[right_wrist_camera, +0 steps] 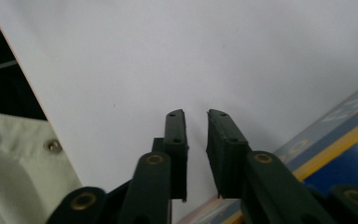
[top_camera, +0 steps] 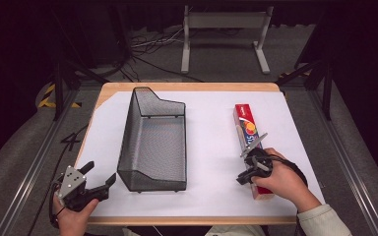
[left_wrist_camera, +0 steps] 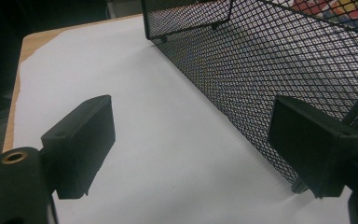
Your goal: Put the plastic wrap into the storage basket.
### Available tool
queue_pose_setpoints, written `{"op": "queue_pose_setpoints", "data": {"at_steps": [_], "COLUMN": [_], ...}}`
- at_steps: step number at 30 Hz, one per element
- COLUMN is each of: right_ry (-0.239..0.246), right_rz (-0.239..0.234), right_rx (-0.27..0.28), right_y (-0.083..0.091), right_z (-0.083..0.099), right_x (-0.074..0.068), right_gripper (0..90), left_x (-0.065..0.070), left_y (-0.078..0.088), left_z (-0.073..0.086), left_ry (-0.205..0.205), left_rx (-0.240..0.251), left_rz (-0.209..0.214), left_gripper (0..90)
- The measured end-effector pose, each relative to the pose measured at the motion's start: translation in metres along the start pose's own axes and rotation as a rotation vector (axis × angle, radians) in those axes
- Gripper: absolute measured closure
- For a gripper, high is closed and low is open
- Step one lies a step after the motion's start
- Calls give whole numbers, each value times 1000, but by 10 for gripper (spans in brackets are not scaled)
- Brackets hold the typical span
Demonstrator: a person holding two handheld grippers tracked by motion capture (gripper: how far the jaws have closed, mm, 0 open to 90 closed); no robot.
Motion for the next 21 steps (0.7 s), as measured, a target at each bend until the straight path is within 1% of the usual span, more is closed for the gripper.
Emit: {"op": "queue_pose_setpoints", "data": {"at_steps": [3, 4, 5, 7, 9, 10, 11, 13, 16, 17, 18, 19, 20, 21], "right_ry": [10, 14, 14, 44, 46, 52, 49, 37, -17, -40, -57, -69, -93, -93], "right_rz": [14, 9, 9, 7, 11, 16, 25, 49, 71, 93, 110, 119, 127, 127], "right_rx": [110, 182, 182, 290, 369, 421, 457, 518, 622, 659, 685, 700, 720, 720], "right_y": [11, 18, 18, 29, 37, 42, 45, 52, 62, 67, 70, 72, 77, 77], "right_z": [-6, -9, -9, -13, -16, -17, -18, -20, -21, -22, -22, -23, -23, -23], "right_x": [0, -1, -1, -4, -6, -7, -7, -6, -2, 1, 4, 5, 8, 8], "right_gripper": [710, 685, 685, 639, 602, 569, 554, 506, 433, 409, 398, 388, 372, 372], "left_x": [0, 0, 0, 0, 1, 1, 1, 1, 1, 1, 1, 1, 2, 2], "left_y": [-1, -1, -1, -2, -4, -4, -4, -5, -5, -5, -6, -6, -6, -6], "left_z": [0, -1, -1, -1, -2, -2, -2, -3, -3, -3, -3, -4, -4, -4], "left_ry": [0, 0, 0, 0, 0, -2, -2, -3, -1, 0, -2, -1, -5, -5], "left_rx": [0, 2, 2, 3, 3, 2, 3, 5, 6, 2, 5, 6, 4, 4], "left_rz": [2, 3, 3, 4, 6, 7, 9, 10, 9, 8, 9, 9, 10, 10], "left_gripper": [155, 155, 155, 155, 155, 155, 155, 155, 155, 155, 155, 155, 155, 155]}}
Point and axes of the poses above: each handheld gripper's, and its own axes: y roughly backward along the jaws, z roughly out of its underside, x roughly to its right, the point moved 7 cm from there along -y, roughly forward along the jaws, and after that the axes turned 3 degrees about -y, right-handed, at the moved point
